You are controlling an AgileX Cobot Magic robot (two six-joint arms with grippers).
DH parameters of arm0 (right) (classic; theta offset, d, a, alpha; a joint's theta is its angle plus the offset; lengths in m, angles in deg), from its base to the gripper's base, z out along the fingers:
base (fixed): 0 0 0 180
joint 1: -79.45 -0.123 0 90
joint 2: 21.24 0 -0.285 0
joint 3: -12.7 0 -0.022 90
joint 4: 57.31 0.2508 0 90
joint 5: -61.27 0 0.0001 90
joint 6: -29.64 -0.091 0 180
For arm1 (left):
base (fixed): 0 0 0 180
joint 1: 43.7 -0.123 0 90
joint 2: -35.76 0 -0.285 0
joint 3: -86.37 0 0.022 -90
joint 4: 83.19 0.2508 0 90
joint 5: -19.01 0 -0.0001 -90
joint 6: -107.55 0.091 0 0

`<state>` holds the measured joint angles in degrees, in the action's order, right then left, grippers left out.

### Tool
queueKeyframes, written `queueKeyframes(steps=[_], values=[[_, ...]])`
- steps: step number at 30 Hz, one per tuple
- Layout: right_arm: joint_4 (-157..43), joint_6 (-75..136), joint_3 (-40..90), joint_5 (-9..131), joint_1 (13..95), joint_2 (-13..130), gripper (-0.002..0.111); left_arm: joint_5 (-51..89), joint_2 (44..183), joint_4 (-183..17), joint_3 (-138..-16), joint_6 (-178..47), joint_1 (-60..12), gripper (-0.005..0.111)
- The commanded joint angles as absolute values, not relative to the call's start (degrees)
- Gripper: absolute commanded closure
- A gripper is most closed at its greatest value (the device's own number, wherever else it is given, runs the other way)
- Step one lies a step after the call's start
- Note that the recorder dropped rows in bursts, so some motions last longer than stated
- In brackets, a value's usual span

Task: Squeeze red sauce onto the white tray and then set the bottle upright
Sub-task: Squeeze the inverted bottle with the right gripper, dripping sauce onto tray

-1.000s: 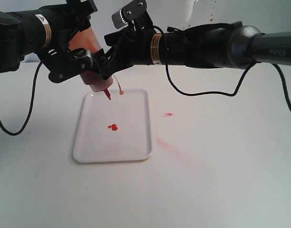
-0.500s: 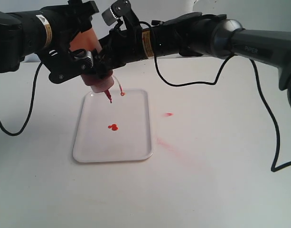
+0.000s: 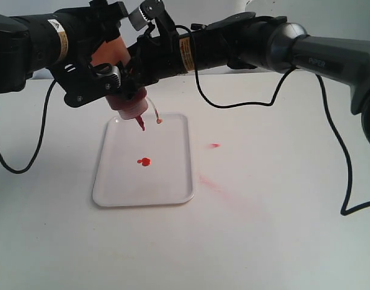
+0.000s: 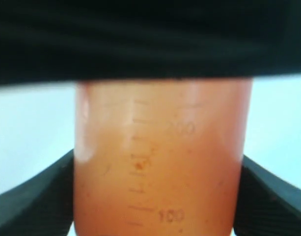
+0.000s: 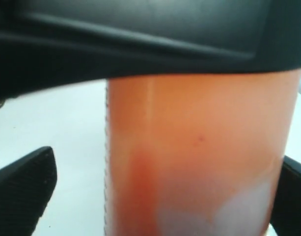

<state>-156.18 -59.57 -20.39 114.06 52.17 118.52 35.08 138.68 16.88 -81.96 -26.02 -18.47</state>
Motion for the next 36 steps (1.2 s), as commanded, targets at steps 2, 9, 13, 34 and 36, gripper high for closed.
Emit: queueKeyframes(steps=[2,9,13,34,36], values=[[-157.3,-60.6,-20.9,117.0,51.4,117.9,0.022,37.2,138.1,16.8,-82.6,-26.9,-18.4,0.107],[-157.3,-60.6,-20.9,115.3,51.4,117.9,0.108,37.2,138.1,16.8,-82.6,-26.9,-18.4,0.107],[-157.3,-60.6,-20.9,115.2,51.5,117.9,0.108,37.2,138.1,16.8,-82.6,-26.9,-18.4,0.107],[-157.3,-62.0,-20.9,114.4,51.5,117.9,0.003,37.0,138.1,16.8,-82.6,-26.9,-18.4,0.107],[-157.3,-62.0,-20.9,114.4,51.5,117.9,0.003,37.0,138.1,16.8,-82.6,-26.9,-18.4,0.107]])
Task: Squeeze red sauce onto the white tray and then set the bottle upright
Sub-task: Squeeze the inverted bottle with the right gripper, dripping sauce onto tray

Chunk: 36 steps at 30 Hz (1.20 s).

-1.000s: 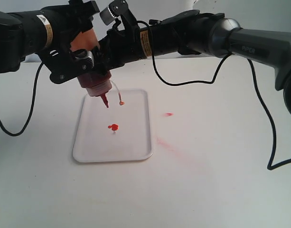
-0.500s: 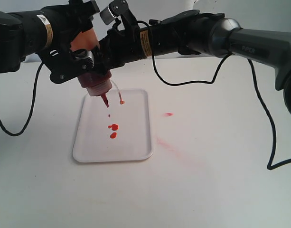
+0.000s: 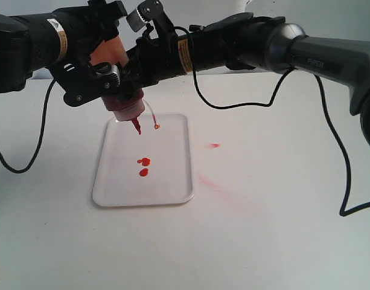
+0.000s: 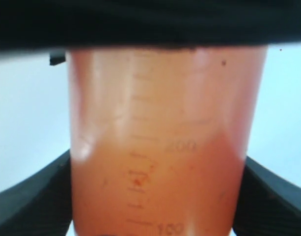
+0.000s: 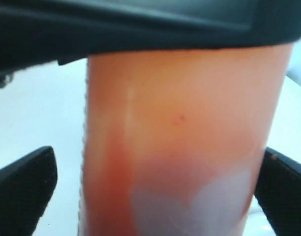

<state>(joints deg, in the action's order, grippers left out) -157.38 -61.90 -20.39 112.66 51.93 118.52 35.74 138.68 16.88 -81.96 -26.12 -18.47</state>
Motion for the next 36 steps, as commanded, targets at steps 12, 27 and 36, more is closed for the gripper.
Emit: queueKeyframes(steps=[12,27,36], values=[[-157.3,-62.0,-20.9,114.4,51.5,117.9,0.003,37.0,138.1,16.8,-82.6,-26.9,-18.4,0.107],[-157.3,-62.0,-20.9,111.9,51.5,117.9,0.007,36.7,138.1,16.8,-82.6,-26.9,-18.4,0.107],[-157.3,-62.0,-20.9,111.7,51.5,117.9,0.102,36.6,138.1,16.8,-82.6,-26.9,-18.4,0.107]])
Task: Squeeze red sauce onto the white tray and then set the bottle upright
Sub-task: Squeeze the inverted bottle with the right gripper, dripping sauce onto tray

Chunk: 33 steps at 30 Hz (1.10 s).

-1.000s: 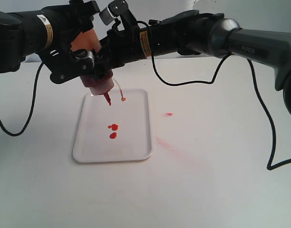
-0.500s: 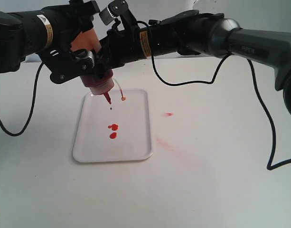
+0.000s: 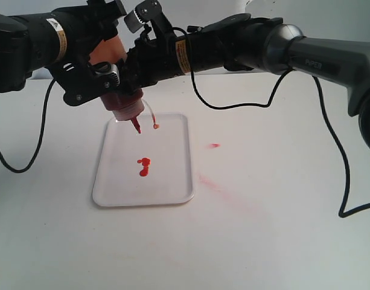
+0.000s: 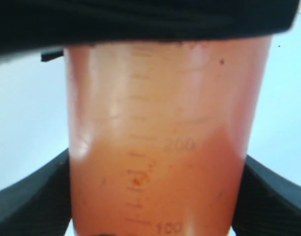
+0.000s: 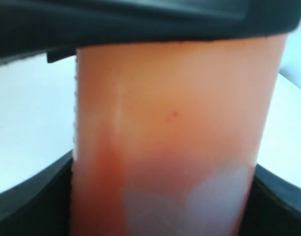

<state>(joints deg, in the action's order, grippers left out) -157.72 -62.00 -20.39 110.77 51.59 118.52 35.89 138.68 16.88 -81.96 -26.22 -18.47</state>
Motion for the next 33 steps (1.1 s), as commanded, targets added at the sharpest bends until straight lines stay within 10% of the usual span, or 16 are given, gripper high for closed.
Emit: queueKeyframes(steps=[1,19,22,27,33], values=[[-157.3,-62.3,-20.9,111.7,51.5,117.9,0.108,36.4,138.1,16.8,-82.6,-26.9,-18.4,0.107],[-157.3,-62.9,-20.9,111.7,51.5,117.9,0.105,35.3,138.1,16.8,-82.6,-27.0,-18.4,0.107],[-157.3,-64.2,-20.9,112.3,51.5,117.9,0.085,35.3,138.1,16.8,-82.6,-27.0,-18.4,0.107],[-157.3,-64.8,-20.9,113.1,51.5,117.9,0.008,35.3,138.1,16.8,-82.6,-27.0,-18.4,0.107],[-157.3,-65.1,-20.9,113.3,51.5,117.9,0.003,35.3,138.1,16.8,-82.6,-27.0,-18.4,0.107]])
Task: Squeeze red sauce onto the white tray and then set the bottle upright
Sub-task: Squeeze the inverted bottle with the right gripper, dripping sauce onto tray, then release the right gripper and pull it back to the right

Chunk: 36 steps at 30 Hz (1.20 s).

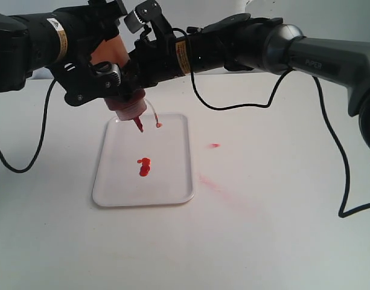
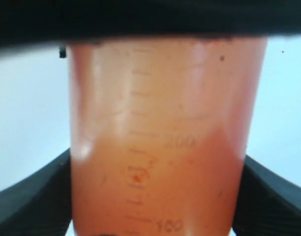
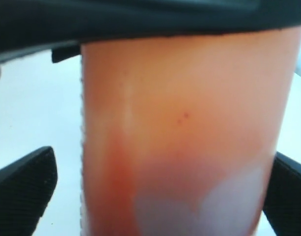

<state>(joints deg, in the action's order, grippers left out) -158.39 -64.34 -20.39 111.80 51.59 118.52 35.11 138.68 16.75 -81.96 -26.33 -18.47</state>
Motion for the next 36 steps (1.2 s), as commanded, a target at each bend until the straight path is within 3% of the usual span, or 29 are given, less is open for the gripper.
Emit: queueKeyframes(steps=[1,12,17,22,27,32,36], values=[[-157.3,-65.1,-20.9,113.3,51.6,117.9,0.003,35.3,138.1,16.8,-82.6,-27.0,-18.4,0.107],[-157.3,-65.8,-20.9,116.3,54.6,116.2,0.003,38.0,138.1,16.8,-82.6,-27.3,-18.4,0.107],[-157.3,-68.2,-20.9,129.6,60.8,116.0,0.003,38.7,138.1,16.8,-80.9,-27.4,-18.4,0.107],[-157.3,-74.0,-20.7,131.2,67.2,116.0,0.004,39.6,138.1,16.8,-79.0,-32.9,-18.4,0.107],[-157.3,-76.8,-20.5,131.2,71.0,116.1,0.013,42.1,138.1,16.8,-79.0,-43.1,-18.4,0.107],[-157.3,-79.0,-20.5,131.2,71.5,116.1,0.032,42.1,138.1,16.8,-79.0,-53.8,-18.4,0.107],[-157.3,-78.7,-20.5,131.2,71.6,116.1,0.069,42.1,138.1,16.8,-79.0,-60.2,-18.4,0.107]])
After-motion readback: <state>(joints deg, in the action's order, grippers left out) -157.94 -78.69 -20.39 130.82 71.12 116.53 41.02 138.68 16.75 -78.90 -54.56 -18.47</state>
